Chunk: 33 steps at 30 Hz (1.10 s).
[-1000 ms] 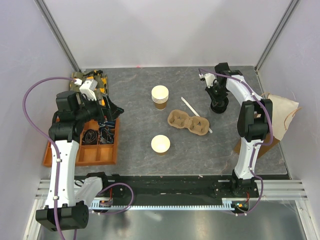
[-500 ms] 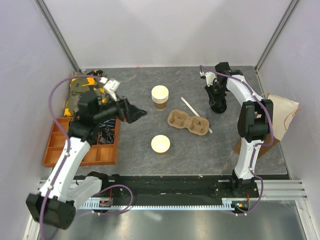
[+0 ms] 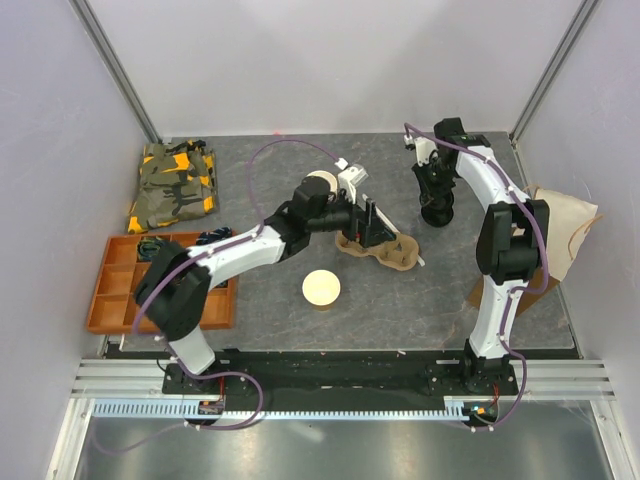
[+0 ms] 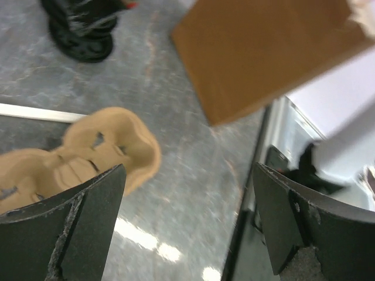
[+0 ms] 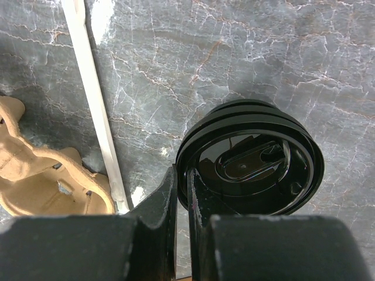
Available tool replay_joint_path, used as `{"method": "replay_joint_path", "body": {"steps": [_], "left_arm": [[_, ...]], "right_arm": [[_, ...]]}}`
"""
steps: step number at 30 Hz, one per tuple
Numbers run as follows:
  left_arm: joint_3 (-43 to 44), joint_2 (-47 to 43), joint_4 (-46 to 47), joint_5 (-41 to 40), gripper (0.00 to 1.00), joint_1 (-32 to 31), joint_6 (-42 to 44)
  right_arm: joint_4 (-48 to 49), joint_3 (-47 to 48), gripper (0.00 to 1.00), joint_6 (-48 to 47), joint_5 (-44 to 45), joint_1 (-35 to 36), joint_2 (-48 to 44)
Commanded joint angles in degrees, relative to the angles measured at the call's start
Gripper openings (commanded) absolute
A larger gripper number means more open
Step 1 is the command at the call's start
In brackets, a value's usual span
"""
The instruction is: Pack the takeout coffee
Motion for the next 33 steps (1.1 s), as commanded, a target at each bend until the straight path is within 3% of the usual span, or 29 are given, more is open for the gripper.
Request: {"method": "replay_joint_path", "body": {"steps": [1, 8, 12, 17, 28, 30, 32, 33], "left_arm": [[6.72, 4.77, 6.51, -7.71, 0.94, -1.44, -2.73], [5.33, 2.24, 6.61, -4.91, 0.91, -2.15, -0.62], [1.54, -7.40, -0.40, -0.88, 0.94, -2.06, 3.94], [1.01, -18.49, -9.29, -1.74, 1.00, -0.84, 8.78], [-3.29, -32.65, -20.64, 1.69, 1.00, 15.95, 9.58], [-4.96, -34.94, -21.52, 1.77, 1.00, 17.18, 9.84], [-6.01, -36.43, -22.39, 1.60, 1.00, 17.53, 10.20], [-6.28, -36.70, -22.84, 1.60, 1.00, 17.71, 10.37]], "right_arm": [[0.29, 2.95, 0.00, 2.08, -0.40, -0.25, -0.95], [1.53, 12.78, 0.00, 4.36, -2.85, -0.07, 4.40], [0.82, 17.62, 0.00, 5.42, -3.91, 1.07, 8.36], [1.00, 19.47, 0.00, 6.03, -4.35, 3.09, 12.58], [1.44, 19.65, 0.00, 6.30, -3.65, 4.94, 16.89], [1.18, 19.74, 0.09, 6.30, -3.47, 5.20, 16.89], [0.91, 19.74, 0.35, 6.38, -3.47, 5.29, 16.89], [0.65, 20.00, 0.41, 6.56, -3.56, 5.29, 16.63]]}}
